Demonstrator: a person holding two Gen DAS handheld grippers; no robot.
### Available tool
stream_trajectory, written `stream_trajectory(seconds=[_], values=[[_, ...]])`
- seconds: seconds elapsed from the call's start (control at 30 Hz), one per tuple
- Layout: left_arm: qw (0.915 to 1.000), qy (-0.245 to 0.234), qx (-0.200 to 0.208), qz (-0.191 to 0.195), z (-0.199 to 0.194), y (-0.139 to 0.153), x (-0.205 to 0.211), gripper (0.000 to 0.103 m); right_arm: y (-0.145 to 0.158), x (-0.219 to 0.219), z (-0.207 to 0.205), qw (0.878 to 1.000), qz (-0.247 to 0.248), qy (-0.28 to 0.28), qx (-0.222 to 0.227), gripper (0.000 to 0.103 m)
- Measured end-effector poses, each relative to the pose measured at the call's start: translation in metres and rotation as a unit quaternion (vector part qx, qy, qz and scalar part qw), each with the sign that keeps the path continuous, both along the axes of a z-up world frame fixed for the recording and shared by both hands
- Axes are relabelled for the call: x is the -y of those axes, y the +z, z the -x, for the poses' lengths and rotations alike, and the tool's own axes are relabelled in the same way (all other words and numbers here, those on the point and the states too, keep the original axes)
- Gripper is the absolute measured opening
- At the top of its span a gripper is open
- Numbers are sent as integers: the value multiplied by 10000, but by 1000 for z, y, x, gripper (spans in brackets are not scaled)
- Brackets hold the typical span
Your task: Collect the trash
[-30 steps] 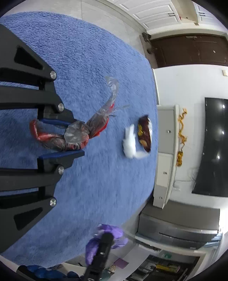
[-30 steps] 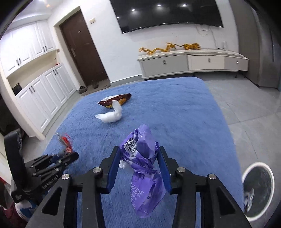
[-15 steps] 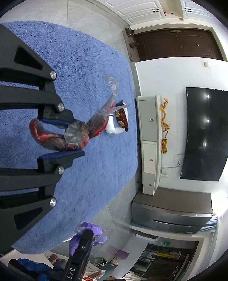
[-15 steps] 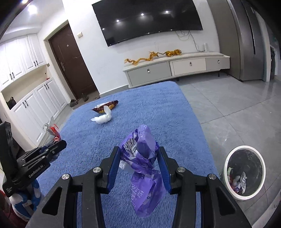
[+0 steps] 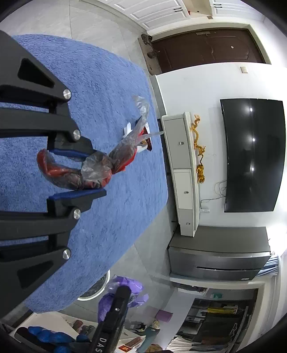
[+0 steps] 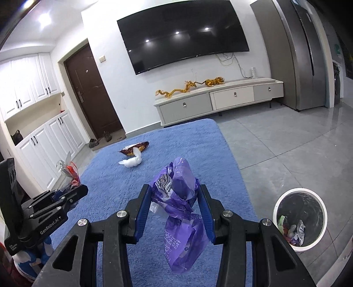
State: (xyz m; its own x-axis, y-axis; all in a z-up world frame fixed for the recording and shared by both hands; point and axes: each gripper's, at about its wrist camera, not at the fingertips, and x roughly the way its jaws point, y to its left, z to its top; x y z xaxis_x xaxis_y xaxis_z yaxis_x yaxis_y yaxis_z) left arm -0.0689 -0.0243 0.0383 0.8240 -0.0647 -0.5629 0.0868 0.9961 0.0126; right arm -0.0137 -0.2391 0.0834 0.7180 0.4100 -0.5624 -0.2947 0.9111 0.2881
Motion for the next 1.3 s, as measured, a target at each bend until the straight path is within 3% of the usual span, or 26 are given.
stream_trajectory(seconds=[0.63, 1.3], values=[[9972, -361, -413, -510, -38, -18, 64, 24, -27, 54, -9, 9982, -249, -499, -204, 40], [9855, -1071, -730, -1092, -68, -42, 145, 24, -59, 142, -9, 9866, -739, -1360, -516, 41]])
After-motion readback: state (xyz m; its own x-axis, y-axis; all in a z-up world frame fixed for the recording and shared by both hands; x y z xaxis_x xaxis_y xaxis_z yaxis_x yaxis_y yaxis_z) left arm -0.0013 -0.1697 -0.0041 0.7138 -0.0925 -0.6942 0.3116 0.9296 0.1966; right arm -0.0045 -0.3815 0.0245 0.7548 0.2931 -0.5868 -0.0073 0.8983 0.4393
